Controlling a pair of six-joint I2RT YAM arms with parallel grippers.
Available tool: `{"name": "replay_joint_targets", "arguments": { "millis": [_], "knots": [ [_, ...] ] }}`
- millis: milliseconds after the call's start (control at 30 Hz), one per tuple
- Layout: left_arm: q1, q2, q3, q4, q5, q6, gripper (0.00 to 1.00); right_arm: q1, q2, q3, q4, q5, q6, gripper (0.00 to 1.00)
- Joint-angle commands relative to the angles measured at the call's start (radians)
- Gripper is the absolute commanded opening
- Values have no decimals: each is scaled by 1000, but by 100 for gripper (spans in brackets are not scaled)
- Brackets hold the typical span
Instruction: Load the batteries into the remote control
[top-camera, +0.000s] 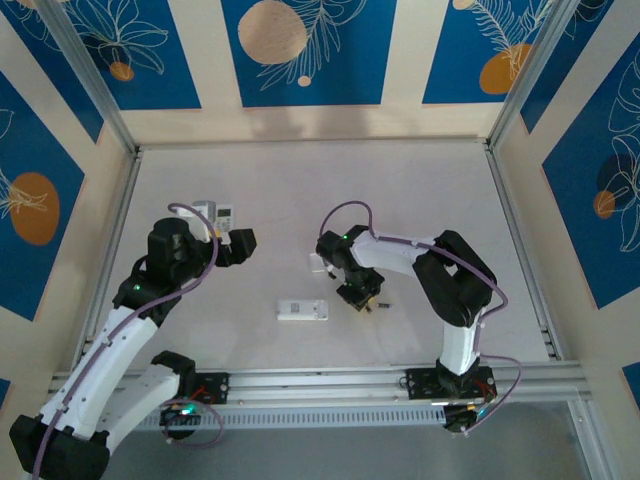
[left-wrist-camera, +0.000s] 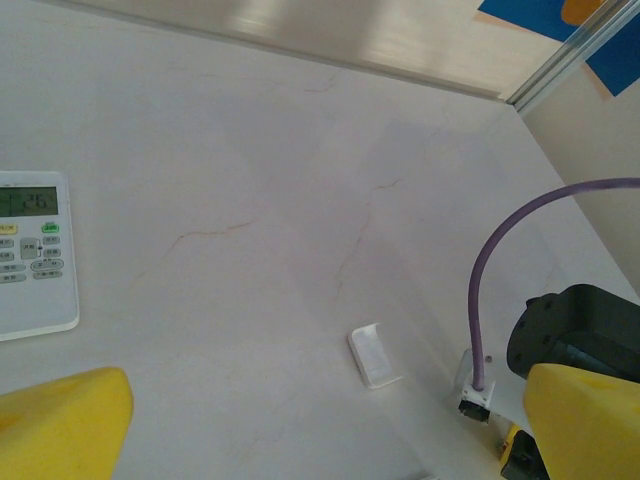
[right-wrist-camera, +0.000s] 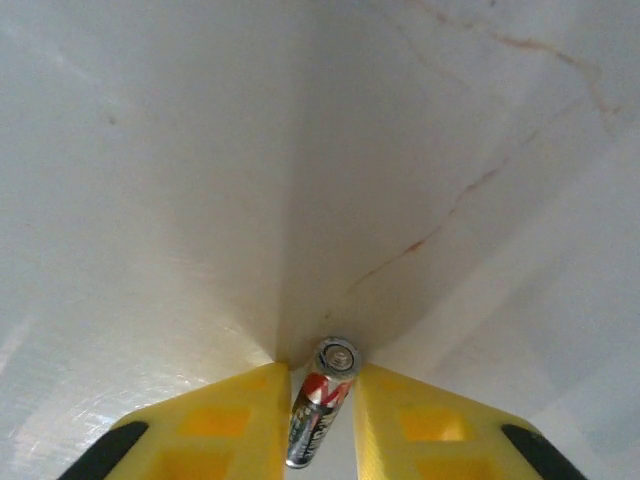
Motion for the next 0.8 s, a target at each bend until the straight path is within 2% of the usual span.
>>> {"name": "replay_joint_targets", "arguments": {
  "millis": [0, 133, 200, 267, 367, 433, 567, 667, 767],
  "knots": [
    [-4, -5, -15, -5, -9, 18, 100, -7, -10, 14, 29, 13, 14, 21],
    [-4, -1, -18, 2, -5, 16, 100, -34, -99, 12, 98, -41, 73, 10],
    [-4, 4, -19, 4, 1, 13, 100, -55, -155, 12, 127, -72, 165, 8],
    [-4, 8, -21, -1, 14, 10, 100, -53, -224, -2, 175, -100, 317, 8],
    [-4, 17, -40, -11, 48, 8, 100, 12, -361, -105, 373, -130, 622, 9],
    [-4, 33, -53, -27, 84, 5, 100, 83, -422, -168, 476, -53, 808, 8],
    [-7, 80, -86, -10, 212, -25, 100, 184, -391, -164, 480, 63, 1004, 6],
    [-14, 125, -114, 26, 289, -72, 100, 257, -318, -142, 477, 101, 1068, 6],
    [-30, 153, -129, 28, 309, -93, 100, 309, -252, -119, 444, 165, 1103, 7]
  ]
}}
